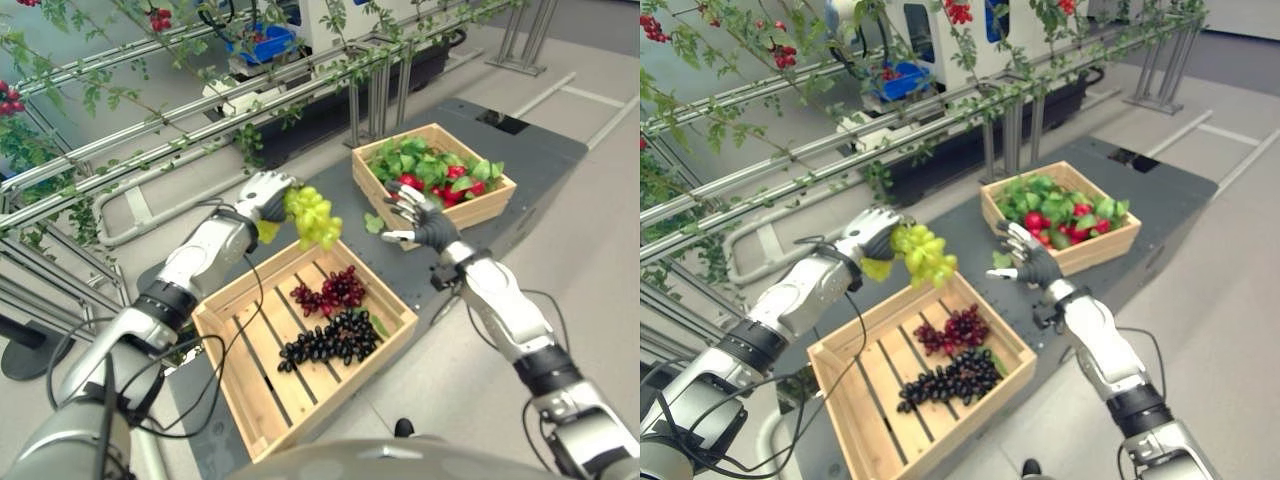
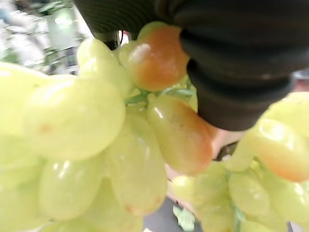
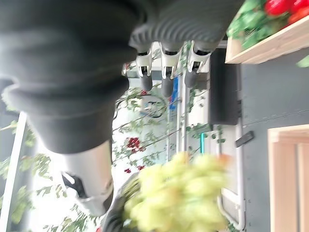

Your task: Pick up the fruits from the basket on one side to the basket on the other side

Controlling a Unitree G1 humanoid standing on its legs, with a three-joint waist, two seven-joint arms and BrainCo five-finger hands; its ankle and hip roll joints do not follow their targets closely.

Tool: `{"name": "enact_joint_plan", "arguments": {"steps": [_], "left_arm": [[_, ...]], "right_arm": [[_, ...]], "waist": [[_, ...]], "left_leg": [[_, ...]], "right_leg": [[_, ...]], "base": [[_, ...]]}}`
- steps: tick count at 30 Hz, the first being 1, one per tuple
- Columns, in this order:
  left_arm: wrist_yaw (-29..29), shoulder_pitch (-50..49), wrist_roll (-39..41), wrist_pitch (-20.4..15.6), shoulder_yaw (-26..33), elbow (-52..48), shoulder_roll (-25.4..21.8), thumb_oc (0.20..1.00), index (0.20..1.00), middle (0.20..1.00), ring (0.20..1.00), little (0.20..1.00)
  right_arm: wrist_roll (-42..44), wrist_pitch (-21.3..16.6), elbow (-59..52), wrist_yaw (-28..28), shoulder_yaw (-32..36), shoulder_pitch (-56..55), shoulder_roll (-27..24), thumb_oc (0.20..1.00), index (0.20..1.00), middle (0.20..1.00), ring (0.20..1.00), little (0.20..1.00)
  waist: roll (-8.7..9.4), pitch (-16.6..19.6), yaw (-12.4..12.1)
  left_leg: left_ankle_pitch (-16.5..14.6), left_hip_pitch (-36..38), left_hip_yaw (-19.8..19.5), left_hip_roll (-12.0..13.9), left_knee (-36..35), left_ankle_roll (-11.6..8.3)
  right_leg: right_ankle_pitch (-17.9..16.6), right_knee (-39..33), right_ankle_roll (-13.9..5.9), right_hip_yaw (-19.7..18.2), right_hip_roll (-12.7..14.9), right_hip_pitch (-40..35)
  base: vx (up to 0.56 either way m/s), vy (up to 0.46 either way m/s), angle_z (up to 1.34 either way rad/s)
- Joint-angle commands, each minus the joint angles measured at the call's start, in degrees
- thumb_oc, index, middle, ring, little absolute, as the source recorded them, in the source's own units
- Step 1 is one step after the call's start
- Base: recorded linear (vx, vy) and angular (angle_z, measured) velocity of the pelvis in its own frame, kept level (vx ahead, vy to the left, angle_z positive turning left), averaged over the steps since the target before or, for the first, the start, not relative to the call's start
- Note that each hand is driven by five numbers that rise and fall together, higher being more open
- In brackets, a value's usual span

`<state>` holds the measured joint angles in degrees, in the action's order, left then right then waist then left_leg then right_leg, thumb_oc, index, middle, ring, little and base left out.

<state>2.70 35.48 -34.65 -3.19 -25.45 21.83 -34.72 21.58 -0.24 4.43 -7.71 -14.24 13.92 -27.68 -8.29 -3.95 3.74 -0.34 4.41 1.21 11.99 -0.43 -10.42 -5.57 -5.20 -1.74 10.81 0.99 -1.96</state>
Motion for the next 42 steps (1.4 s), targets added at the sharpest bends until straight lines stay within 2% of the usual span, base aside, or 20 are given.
{"name": "enact_joint_plan", "arguments": {"steps": [1, 6, 11, 13, 14, 17, 25, 26, 37, 42], "left_arm": [[4.44, 1.89, 8.14, 0.29, 6.26, 1.0, -2.57, 0.2, 0.2, 0.2, 0.2, 0.2], [4.75, -7.28, 22.47, -0.29, 15.21, 0.18, 0.24, 0.2, 0.2, 0.2, 0.2, 0.2], [4.58, -12.78, 33.3, -1.61, 19.54, -0.39, 3.68, 0.2, 0.2, 0.2, 0.2, 0.2], [4.23, -15.86, 40.97, -2.96, 21.69, -0.93, 5.68, 0.2, 0.2, 0.2, 0.2, 0.2], [4.22, -15.91, 40.98, -2.95, 21.72, -0.96, 5.67, 0.2, 0.2, 0.2, 0.2, 0.2], [4.01, -18.59, 47.79, -3.93, 22.63, -1.78, 7.81, 0.2, 0.2, 0.2, 0.2, 0.2], [3.1, -21.86, 56.69, -5.96, 22.32, -6.34, 11.61, 0.2, 0.2, 0.2, 0.2, 0.2], [3.37, -22.37, 59.29, -6.48, 21.55, -7.03, 13.24, 0.2, 0.2, 0.2, 0.2, 0.2], [1.43, -23.79, 64.23, -8.18, 16.28, -9.9, 17.8, 0.2, 0.2, 0.2, 0.2, 0.2], [1.03, -23.18, 63.7, -8.66, 13.18, -10.52, 18.08, 0.2, 0.2, 0.2, 0.2, 0.2]], "right_arm": [[-0.13, -4.27, -5.21, 0.21, 2.77, -0.15, 0.86, 1.0, 1.0, 1.0, 1.0, 1.0], [0.33, -3.98, -4.71, 0.14, 4.46, -3.23, 1.19, 1.0, 1.0, 1.0, 1.0, 1.0], [-0.39, -3.65, -3.91, 0.34, 4.62, -4.81, 1.29, 1.0, 1.0, 1.0, 1.0, 1.0], [-1.77, -4.13, -3.54, 1.31, 4.98, -5.75, 1.55, 1.0, 1.0, 1.0, 1.0, 1.0], [-1.77, -4.14, -3.54, 1.32, 4.95, -5.76, 1.55, 1.0, 1.0, 1.0, 1.0, 1.0], [-3.0, -4.74, -2.74, 1.94, 5.03, -7.04, 2.16, 1.0, 1.0, 1.0, 1.0, 1.0], [-6.15, -5.22, -0.09, 2.64, 3.36, -8.39, 2.76, 1.0, 1.0, 1.0, 1.0, 1.0], [-5.74, -5.31, 1.41, 2.8, 2.27, -8.49, 3.41, 1.0, 1.0, 1.0, 1.0, 1.0], [-8.67, -6.19, 8.63, 3.11, -5.16, -3.16, 4.57, 1.0, 1.0, 1.0, 1.0, 1.0], [-6.3, -6.8, 10.22, 2.94, -7.41, 0.69, 5.41, 1.0, 1.0, 1.0, 1.0, 1.0]], "waist": [[3.1, 1.45, 0.54], [3.16, 1.65, 0.43], [3.33, 1.65, 0.5], [3.44, 1.59, 0.5], [3.43, 1.61, 0.52], [3.5, 1.43, 0.61], [3.93, 1.04, 0.82], [4.14, 0.92, 0.76], [5.54, 0.72, 0.01], [6.19, 0.89, -0.49]], "left_leg": [[0.08, -6.75, -1.51, -1.22, 6.34, 0.66], [0.25, -6.81, -1.39, -1.01, 6.35, 0.66], [0.6, -6.79, -1.3, -0.79, 6.11, 0.65], [0.81, -6.98, -1.31, -0.79, 6.14, 0.7], [0.8, -6.98, -1.3, -0.78, 6.14, 0.7], [0.92, -6.95, -1.32, -0.77, 6.18, 0.74], [1.03, -6.97, -1.26, -0.89, 6.42, 0.86], [1.02, -6.91, -1.3, -0.96, 6.42, 0.85], [0.99, -6.62, -1.51, -0.9, 6.38, 0.9], [0.99, -6.38, -1.55, -0.93, 6.0, 0.97]], "right_leg": [[13.83, 6.57, -2.76, 0.44, 0.64, -4.6], [13.7, 6.49, -2.5, 0.3, 0.51, -4.63], [13.62, 6.28, -2.31, 0.0, 0.25, -4.7], [13.61, 6.26, -2.2, -0.13, 0.13, -4.63], [13.61, 6.26, -2.2, -0.14, 0.13, -4.62], [13.65, 6.39, -2.13, -0.23, 0.08, -4.61], [13.82, 6.62, -1.97, -0.24, 0.01, -4.75], [13.74, 6.6, -1.93, -0.15, 0.0, -4.8], [13.8, 6.6, -1.88, -0.11, -0.04, -5.12], [13.66, 6.58, -1.9, -0.08, 0.0, -5.17]], "base": [[0.0, 0.0, 0.0], [0.0, 0.0, 0.0], [0.0, 0.0, 0.0], [0.0, 0.0, 0.0], [-0.03, -0.008, -0.04], [-0.01, -0.003, -0.02], [0.0, 0.0, 0.0], [0.0, 0.0, 0.0], [0.0, 0.0, 0.0], [0.0, 0.0, 0.0]]}}
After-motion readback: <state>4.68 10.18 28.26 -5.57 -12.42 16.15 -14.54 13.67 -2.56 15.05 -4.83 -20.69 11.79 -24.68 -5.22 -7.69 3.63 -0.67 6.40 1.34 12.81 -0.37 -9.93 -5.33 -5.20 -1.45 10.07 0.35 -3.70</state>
